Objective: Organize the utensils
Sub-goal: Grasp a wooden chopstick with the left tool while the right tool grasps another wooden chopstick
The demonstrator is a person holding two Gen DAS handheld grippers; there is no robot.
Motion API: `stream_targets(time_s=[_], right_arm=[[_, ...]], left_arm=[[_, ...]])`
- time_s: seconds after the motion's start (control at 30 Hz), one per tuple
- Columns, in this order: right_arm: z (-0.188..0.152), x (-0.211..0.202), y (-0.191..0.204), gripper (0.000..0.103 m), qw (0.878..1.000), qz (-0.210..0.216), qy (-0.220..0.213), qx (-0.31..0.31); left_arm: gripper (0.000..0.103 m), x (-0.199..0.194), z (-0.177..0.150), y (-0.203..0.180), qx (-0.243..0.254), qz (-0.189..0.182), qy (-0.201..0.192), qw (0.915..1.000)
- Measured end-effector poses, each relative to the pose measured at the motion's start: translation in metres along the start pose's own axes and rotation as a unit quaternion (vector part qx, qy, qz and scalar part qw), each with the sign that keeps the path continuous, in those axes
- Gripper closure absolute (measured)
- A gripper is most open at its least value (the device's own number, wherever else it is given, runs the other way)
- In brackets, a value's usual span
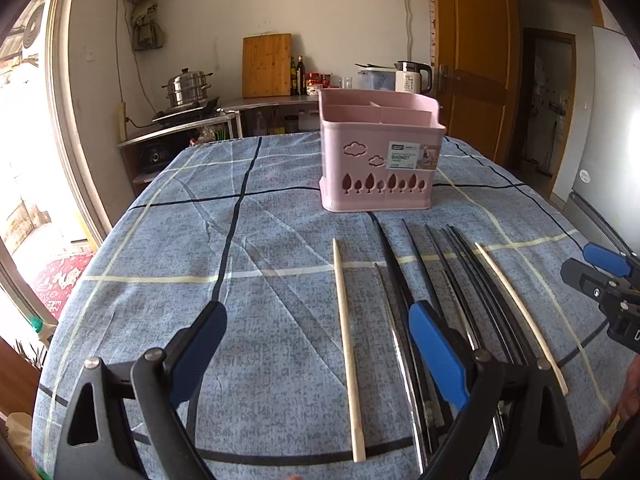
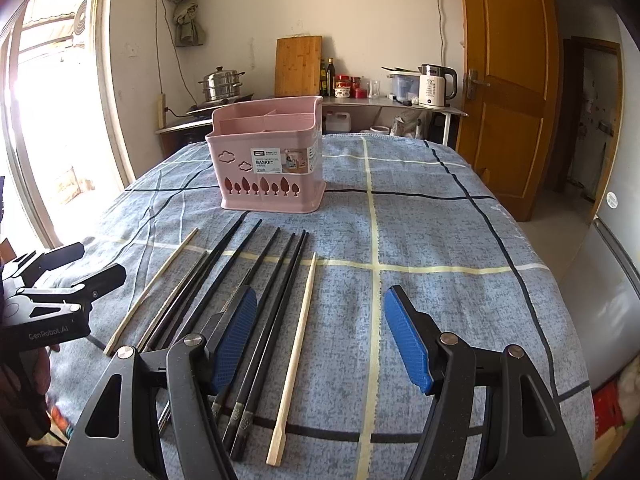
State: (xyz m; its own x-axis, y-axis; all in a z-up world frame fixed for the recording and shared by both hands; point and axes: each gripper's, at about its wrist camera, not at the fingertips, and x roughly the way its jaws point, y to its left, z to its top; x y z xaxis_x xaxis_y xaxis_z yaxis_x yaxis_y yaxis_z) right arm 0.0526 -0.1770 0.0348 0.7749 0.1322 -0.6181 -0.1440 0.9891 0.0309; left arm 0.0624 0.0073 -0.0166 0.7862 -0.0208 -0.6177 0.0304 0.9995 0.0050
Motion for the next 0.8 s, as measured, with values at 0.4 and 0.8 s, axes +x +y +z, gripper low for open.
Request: stream_targets(time_s=[0.4,0.8], right_arm=[[0.014,0.077,-0.007,0.077,0.995,0.019,0.102,0.003],[0.034,0.113,-0.005,0.086,0.99,0.026,0.137,-0.005]], left_arm=[[0.027,0.075,0.014,-0.002,0.027,-0.031,0.1,0.9941],[0.043,0.107,0.036,-0.012,0.048,-0.05,0.136,0.9882]])
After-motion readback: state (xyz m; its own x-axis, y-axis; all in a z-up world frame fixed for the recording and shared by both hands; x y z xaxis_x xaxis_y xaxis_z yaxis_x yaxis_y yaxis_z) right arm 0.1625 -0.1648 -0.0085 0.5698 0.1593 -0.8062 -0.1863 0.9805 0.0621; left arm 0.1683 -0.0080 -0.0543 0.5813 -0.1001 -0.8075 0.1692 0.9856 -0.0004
